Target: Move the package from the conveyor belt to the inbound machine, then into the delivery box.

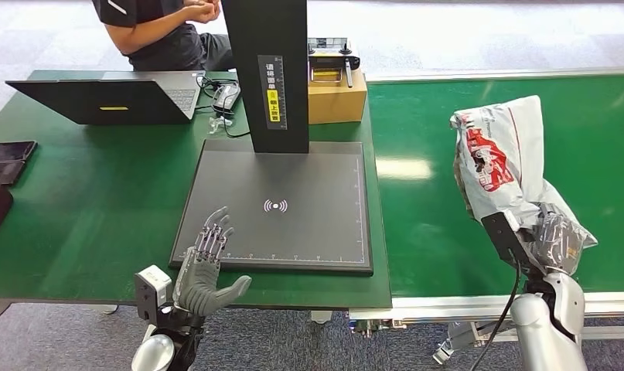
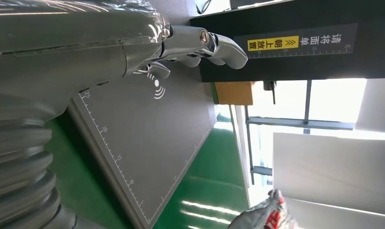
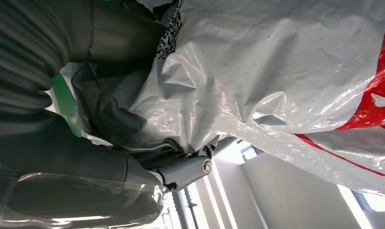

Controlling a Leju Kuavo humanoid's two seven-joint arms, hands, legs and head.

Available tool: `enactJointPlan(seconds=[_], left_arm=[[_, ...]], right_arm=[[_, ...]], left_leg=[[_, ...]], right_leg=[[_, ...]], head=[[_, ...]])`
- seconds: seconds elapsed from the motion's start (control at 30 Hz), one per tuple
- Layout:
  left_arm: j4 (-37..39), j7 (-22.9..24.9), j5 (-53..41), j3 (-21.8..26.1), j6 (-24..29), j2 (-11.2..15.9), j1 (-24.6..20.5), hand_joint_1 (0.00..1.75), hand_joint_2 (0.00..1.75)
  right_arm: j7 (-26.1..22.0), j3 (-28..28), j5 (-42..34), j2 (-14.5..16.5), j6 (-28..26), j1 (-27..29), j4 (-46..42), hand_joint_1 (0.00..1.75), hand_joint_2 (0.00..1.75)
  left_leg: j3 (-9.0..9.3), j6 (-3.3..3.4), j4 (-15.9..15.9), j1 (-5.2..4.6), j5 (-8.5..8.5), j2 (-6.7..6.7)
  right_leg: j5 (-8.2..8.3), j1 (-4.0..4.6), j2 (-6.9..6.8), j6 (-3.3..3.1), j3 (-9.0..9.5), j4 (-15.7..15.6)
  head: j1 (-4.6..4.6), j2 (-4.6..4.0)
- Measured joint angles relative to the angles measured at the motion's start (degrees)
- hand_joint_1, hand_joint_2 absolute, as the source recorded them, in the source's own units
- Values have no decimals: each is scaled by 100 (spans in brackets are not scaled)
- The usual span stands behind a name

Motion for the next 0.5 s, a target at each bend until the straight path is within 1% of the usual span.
enactJointPlan(seconds=[0.2,0.4,0.5], left_arm=[[5,-80,-28,-3,-44,0,-14,0,175],[66,-180,-32,-24,-75,0,-74,0,175],[84,-209,-31,-27,-86,1,-78,0,175]], right_arm=[[-335,421,-160,-17,551,112,-576,175,175],[-701,1074,-244,-171,1467,-75,-663,175,175],[-922,1509,-174,-353,2024,-319,-646,175,175]], left_leg=[[-1,0,0,0,0,2],[-1,-1,0,0,2,2],[-3,-1,0,-1,2,3]], right_leg=[[0,0,2,0,0,0],[2,-1,2,0,1,1],[2,-2,3,1,0,1]], head=[[0,0],[0,0],[0,0]])
